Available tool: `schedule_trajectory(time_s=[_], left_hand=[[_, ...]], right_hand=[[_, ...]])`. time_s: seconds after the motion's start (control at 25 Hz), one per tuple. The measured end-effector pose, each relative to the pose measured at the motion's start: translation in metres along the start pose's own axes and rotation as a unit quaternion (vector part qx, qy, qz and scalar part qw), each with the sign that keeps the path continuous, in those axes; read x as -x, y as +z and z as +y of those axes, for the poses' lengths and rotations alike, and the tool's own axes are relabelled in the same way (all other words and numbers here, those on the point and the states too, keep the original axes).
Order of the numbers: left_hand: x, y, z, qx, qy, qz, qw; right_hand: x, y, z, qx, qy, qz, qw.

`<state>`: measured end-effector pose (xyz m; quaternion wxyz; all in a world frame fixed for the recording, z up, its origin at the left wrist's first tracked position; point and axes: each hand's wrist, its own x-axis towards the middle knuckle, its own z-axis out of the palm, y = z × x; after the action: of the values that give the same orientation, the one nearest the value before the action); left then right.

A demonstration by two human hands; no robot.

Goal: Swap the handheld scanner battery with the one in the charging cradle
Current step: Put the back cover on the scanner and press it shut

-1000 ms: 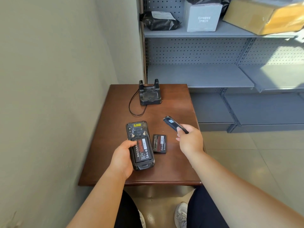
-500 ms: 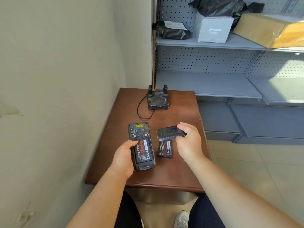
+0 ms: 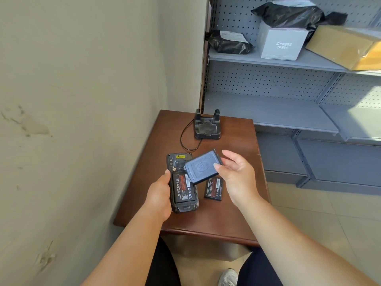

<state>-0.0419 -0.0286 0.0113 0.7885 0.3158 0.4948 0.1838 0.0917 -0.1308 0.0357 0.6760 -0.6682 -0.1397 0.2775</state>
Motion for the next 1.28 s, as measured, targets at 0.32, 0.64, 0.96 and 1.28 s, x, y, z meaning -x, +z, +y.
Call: schedule_trajectory(time_s=[0.32, 0.64, 0.96, 1.28], left_hand=[[0.009, -0.003, 0.005, -0.023, 0.007, -0.01, 1.0], [0.01, -0.002, 0.009, -0.062, 0.036, -0.036, 0.997], [0.011, -0.002, 0.01, -0.078, 0.039, -0.042, 0.995], [0.015, 0.001, 0.011, -0.079, 0.036, -0.038, 0.996]], right_hand=[[0.008, 0.009, -0.006, 0.018, -0.006, -0.084, 0.996], [0.013, 0.024, -0.005, 0.083, -0.052, -0.157, 0.983], [0.017, 0.027, -0.005, 0.107, -0.08, -0.175, 0.975], [0.017, 0.023, 0.0, 0.178, -0.104, -0.183, 0.961]])
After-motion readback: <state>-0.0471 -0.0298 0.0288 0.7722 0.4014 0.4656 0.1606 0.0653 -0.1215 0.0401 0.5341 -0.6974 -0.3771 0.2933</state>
